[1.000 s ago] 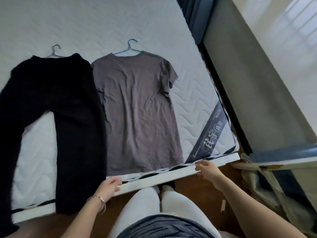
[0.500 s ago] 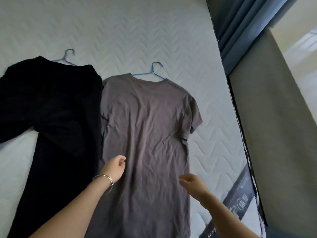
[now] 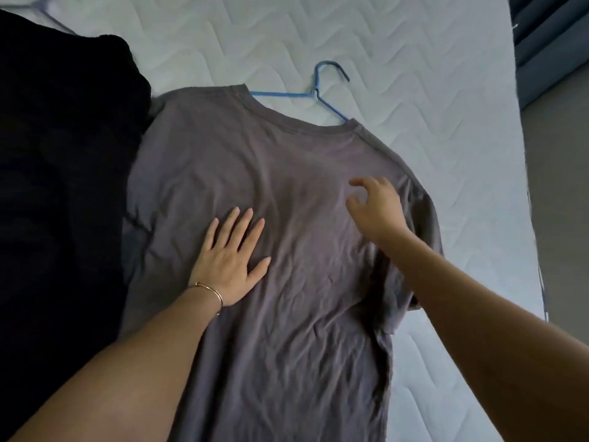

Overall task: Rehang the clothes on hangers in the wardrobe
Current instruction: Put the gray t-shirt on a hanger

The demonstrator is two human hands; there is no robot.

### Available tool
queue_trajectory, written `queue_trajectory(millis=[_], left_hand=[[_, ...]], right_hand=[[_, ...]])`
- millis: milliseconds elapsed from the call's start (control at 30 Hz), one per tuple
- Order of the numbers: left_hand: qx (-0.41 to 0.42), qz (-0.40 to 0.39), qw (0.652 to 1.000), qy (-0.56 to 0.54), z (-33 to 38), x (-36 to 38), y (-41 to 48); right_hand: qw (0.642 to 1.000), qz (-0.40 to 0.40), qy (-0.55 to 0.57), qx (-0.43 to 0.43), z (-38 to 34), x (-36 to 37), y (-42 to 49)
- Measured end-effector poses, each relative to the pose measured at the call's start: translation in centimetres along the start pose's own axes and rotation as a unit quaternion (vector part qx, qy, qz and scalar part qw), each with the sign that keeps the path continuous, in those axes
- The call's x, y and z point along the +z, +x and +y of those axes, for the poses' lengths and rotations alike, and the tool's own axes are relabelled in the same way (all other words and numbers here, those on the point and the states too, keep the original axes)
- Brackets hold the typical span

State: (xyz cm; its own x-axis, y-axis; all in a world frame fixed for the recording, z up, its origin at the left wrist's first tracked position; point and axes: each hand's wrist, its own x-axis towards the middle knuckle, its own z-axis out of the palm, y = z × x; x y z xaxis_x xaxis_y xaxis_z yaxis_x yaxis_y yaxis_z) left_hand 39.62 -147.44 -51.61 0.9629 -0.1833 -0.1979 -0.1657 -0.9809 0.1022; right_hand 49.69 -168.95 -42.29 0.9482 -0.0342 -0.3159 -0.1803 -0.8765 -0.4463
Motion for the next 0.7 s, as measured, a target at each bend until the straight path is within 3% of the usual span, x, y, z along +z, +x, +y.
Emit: queue_trajectory(millis=[100,300,400,533,700], left_hand=[[0.007,0.018,1.000,-0.011,-0.2,0.7,0.0],[0.023,0.022,0.999,0.005,-0.6,1.5,0.2],[0.026,0.028,0.999,0.008,-0.6,1.5,0.3],[0.024,0.039,0.999,0.013,-0.7,1.6,0.4],[0.024,0.068,0.997,0.000,-0.8,1.8,0.6]], right_hand=[[0.999,0.029,-0.028,-0.012,-0.6,0.7,6.6],[0.995,0.021,-0.076,0.053,-1.4,1.2,14.4],[0.996,0.052,-0.048,0.060,-1.5,0.8,15.3],[1.000,0.015,-0.009,0.011,-1.8,-0.3,14.3],[0.997,0.031,0.064,-0.020,-2.3,-2.8,9.1]])
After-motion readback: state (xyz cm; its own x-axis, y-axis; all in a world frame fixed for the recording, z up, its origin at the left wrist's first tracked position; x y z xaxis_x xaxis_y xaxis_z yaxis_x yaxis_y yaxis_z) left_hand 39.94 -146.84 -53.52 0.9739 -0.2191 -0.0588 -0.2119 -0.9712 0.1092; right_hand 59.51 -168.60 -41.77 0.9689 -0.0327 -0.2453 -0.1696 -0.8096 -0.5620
